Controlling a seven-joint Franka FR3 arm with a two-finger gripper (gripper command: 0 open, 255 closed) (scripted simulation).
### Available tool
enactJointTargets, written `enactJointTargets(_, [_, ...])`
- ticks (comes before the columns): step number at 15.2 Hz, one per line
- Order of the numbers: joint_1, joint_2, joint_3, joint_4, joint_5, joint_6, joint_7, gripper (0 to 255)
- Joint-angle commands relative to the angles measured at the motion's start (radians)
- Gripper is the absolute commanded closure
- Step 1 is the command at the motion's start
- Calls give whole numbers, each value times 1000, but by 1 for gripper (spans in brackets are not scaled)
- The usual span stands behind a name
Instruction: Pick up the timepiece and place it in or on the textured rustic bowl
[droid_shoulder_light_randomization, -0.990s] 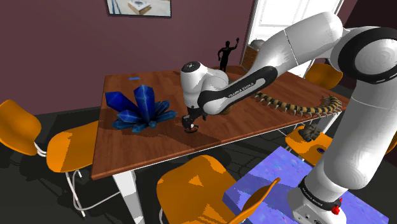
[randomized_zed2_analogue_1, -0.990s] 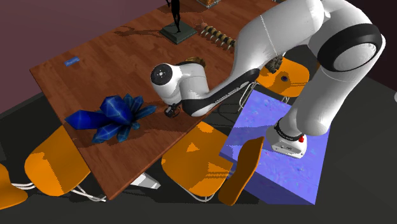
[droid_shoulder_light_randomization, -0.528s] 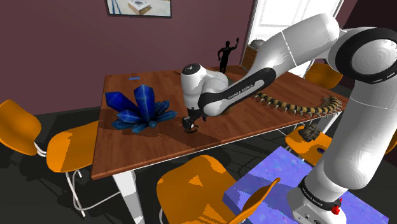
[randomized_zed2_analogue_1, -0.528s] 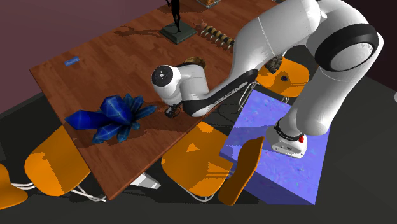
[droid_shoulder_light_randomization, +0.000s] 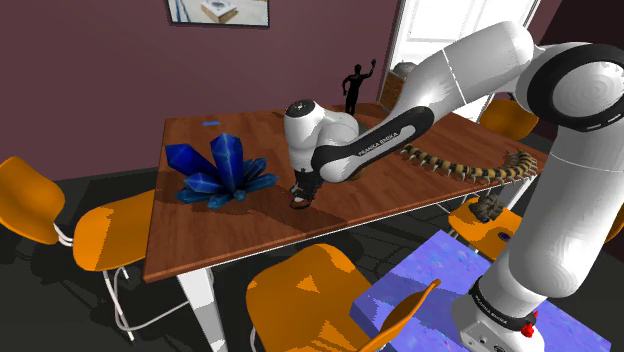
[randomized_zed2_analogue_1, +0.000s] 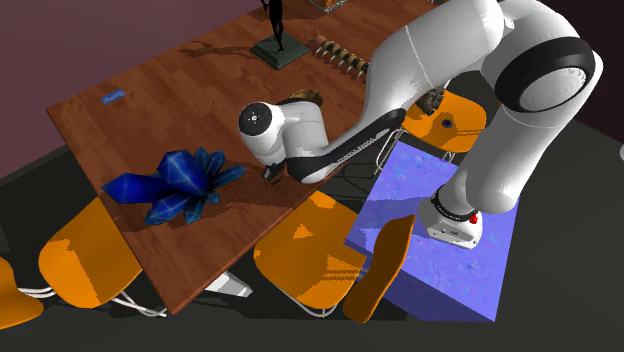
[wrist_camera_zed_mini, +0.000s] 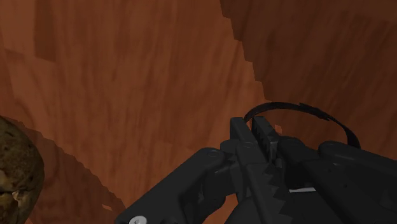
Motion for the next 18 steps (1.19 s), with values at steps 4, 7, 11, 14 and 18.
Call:
enactJointTargets(4, [-1,-8,2,4,7,-9,-7,255])
enactJointTargets(7, [-3,-31,7,17,28,-40,-28,255])
enactJointTargets(11, [-6,-60,12,38,53,-82,-53,255])
enactJointTargets(14, [-7,-79,14,56,70,-115,-72,255])
enactJointTargets(18, [-9,-103,17,83,90,-159,-94,255])
